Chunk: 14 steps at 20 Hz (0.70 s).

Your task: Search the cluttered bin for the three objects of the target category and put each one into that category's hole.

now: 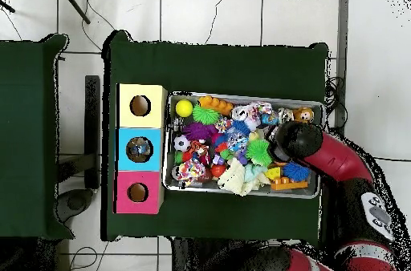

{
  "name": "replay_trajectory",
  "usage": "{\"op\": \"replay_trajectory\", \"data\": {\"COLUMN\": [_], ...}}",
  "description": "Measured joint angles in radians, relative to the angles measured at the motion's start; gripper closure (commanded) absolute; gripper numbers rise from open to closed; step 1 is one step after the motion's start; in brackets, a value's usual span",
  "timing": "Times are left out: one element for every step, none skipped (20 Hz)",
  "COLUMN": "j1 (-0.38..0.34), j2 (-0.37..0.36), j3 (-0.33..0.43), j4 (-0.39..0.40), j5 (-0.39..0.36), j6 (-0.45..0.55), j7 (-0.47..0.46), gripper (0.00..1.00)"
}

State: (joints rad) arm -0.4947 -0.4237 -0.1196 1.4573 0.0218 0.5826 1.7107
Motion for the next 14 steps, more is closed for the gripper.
{"op": "replay_trajectory", "data": {"j1": [-0.012, -0.025, -0.03, -0.033, -0.038, -0.04, -0.04, -0.04, -0.04, -0.04, -0.04, -0.041, -0.042, -0.043], "j2": [-0.006, -0.012, -0.016, -0.02, -0.03, -0.04, -0.046, -0.052, -0.058, -0.07, -0.074, -0.08, -0.09, -0.095], "j3": [0.024, 0.049, 0.061, 0.072, 0.096, 0.114, 0.126, 0.139, 0.152, 0.18, 0.191, 0.206, 0.232, 0.246], "j4": [0.0, 0.0, 0.0, 0.0, 0.001, 0.002, 0.003, 0.004, 0.004, 0.007, 0.008, 0.011, 0.017, 0.02], "j5": [-0.017, -0.033, -0.042, -0.049, -0.064, -0.074, -0.079, -0.083, -0.087, -0.092, -0.093, -0.094, -0.094, -0.094], "j6": [0.003, 0.006, 0.008, 0.011, 0.02, 0.029, 0.034, 0.041, 0.048, 0.06, 0.063, 0.066, 0.07, 0.07], "j7": [-0.033, -0.066, -0.082, -0.096, -0.119, -0.13, -0.134, -0.134, -0.134, -0.134, -0.134, -0.134, -0.134, -0.134], "gripper": [0.0, 0.0, 0.0, 0.0, 0.0, 0.0, 0.0, 0.0, 0.0, 0.0, 0.0, 0.0, 0.0, 0.0]}}
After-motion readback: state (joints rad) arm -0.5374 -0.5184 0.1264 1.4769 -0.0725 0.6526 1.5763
